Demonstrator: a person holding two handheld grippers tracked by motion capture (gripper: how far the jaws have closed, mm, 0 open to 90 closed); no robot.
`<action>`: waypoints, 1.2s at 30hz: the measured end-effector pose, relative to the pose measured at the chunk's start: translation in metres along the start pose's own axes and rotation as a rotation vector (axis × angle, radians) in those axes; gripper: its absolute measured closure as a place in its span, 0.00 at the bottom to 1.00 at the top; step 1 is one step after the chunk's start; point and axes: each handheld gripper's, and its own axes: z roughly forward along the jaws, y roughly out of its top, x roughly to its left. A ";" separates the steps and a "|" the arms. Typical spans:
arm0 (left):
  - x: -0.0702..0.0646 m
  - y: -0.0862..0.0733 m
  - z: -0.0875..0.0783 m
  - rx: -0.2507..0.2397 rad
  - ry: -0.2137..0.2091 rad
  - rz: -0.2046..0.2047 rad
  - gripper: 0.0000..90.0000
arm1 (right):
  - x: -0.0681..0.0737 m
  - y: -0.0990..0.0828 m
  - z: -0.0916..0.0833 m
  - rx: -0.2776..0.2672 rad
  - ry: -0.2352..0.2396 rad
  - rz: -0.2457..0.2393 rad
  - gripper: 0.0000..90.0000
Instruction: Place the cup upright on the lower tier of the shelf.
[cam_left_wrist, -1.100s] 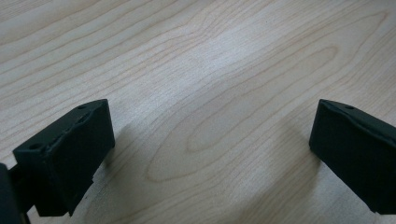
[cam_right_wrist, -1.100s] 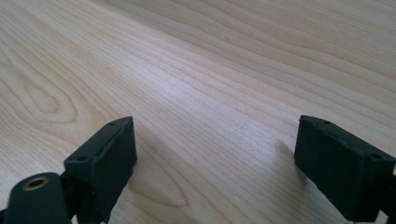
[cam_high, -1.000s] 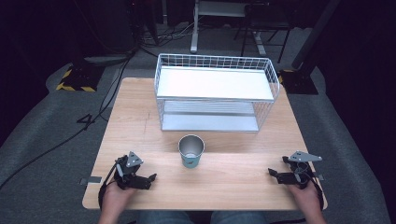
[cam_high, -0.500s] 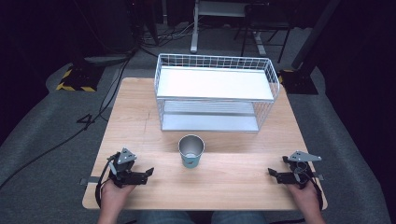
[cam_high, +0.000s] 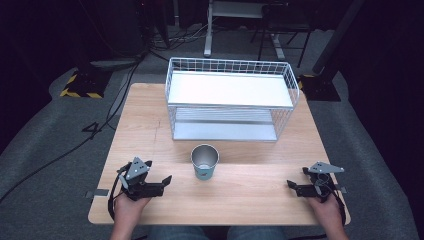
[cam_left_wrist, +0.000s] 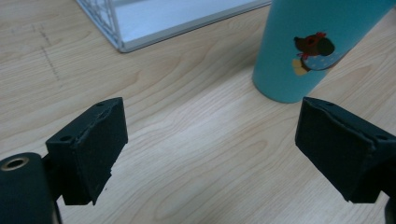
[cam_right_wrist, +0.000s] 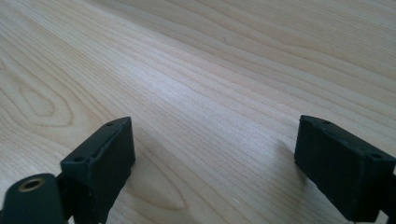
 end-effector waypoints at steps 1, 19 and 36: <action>-0.002 0.000 0.002 -0.004 -0.004 0.000 0.11 | 0.000 0.000 0.000 0.000 0.000 0.000 0.14; -0.038 0.011 0.039 -0.023 -0.082 0.041 0.12 | 0.000 0.000 0.000 -0.001 0.000 0.006 0.15; -0.062 0.015 0.071 -0.028 -0.109 0.031 0.12 | 0.000 0.000 0.000 -0.001 -0.006 0.015 0.15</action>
